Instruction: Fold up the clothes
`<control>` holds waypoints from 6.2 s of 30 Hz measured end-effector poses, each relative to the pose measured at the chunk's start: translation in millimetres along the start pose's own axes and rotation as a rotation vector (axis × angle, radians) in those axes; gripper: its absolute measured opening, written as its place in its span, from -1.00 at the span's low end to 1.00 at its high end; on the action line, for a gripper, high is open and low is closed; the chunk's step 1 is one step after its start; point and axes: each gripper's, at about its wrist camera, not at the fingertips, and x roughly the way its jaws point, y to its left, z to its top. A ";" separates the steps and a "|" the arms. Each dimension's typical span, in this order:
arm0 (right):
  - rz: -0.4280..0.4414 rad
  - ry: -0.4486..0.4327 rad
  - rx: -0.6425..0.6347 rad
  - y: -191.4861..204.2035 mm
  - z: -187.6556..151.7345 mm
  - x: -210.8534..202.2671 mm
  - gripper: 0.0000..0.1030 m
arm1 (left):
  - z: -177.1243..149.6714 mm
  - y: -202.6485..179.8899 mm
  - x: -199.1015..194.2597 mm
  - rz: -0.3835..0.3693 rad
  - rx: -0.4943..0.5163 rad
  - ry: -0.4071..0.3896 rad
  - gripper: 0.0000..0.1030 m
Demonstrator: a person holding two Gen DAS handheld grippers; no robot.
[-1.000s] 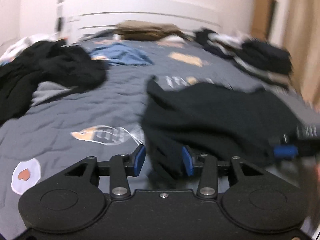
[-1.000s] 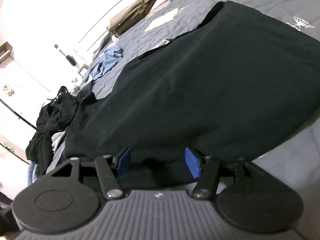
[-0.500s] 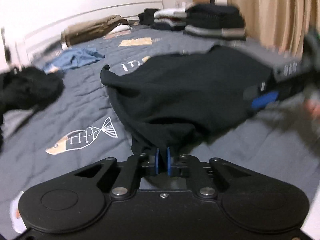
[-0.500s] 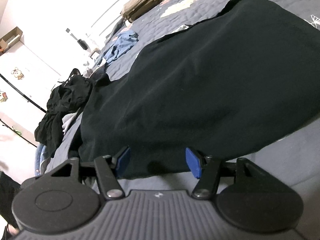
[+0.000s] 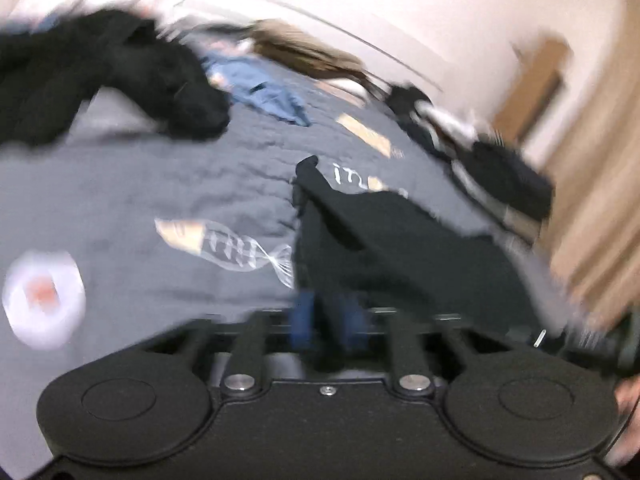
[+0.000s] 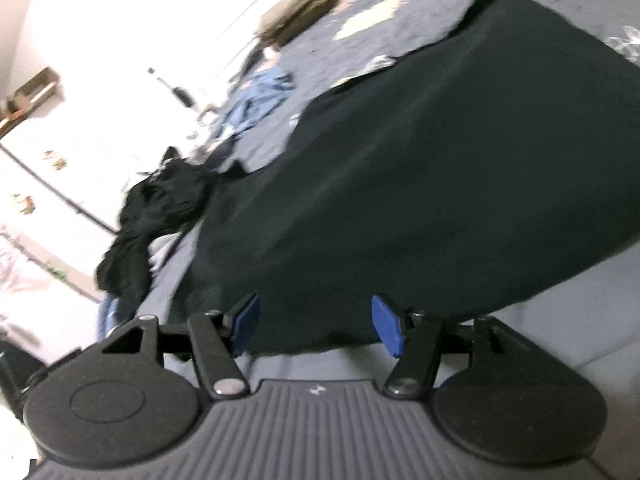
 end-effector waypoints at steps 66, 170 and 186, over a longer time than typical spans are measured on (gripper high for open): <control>0.179 -0.117 0.497 -29.7 -35.0 43.7 0.24 | -46.6 10.2 76.7 0.055 -0.573 -0.066 -0.65; -0.332 -0.391 0.113 -13.7 30.1 -106.0 -0.22 | -85.7 -56.0 11.7 0.246 0.497 0.218 -0.51; -0.321 -0.302 0.032 -26.9 27.4 -83.6 -0.20 | -60.0 -53.3 -26.9 -0.007 0.763 0.186 -0.87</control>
